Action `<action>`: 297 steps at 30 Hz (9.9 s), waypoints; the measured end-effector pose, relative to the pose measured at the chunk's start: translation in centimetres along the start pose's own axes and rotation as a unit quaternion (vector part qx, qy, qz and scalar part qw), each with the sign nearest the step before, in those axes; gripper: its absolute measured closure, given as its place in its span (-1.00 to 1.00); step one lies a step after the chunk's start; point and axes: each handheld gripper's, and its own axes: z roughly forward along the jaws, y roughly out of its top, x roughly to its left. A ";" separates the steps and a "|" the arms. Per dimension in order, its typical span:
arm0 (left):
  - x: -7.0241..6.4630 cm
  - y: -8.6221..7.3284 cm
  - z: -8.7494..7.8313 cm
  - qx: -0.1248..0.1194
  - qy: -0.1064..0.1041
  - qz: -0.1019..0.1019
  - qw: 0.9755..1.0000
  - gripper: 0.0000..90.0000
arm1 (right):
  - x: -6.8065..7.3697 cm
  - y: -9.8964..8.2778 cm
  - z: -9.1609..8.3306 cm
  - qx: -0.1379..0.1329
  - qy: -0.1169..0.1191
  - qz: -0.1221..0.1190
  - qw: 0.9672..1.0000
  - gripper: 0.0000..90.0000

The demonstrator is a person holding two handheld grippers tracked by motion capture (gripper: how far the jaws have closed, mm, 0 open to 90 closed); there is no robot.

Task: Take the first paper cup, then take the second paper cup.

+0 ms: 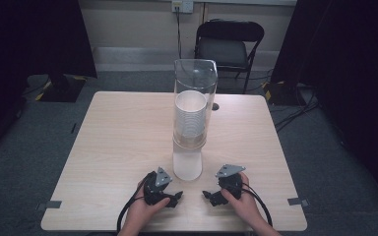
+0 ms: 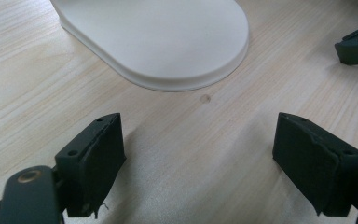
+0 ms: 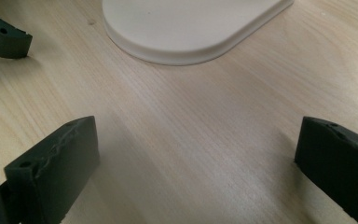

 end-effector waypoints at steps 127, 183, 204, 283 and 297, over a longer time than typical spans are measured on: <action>7.0 -2.8 -2.8 -0.024 0.057 -0.060 0.996 -0.29 | 0.0 -0.1 -0.1 0.003 -0.002 0.007 1.000 -1.00; 7.8 -5.5 -5.4 -0.009 0.044 -0.047 0.998 -0.68 | -0.8 9.5 -1.9 -0.107 0.042 0.034 0.993 -0.55; 7.8 -5.5 -5.4 -0.009 0.044 -0.047 0.998 -0.68 | -0.7 12.7 -0.4 -0.191 0.006 0.035 0.981 -0.37; 7.8 -5.3 -5.3 -0.004 0.049 -0.049 0.998 -0.73 | -4.8 2.1 1.8 -0.040 -0.019 0.032 0.999 -0.52; 7.8 -5.4 -5.2 -0.007 0.048 -0.049 0.998 -0.73 | -5.4 1.5 -1.1 -0.054 -0.019 0.042 0.997 -0.62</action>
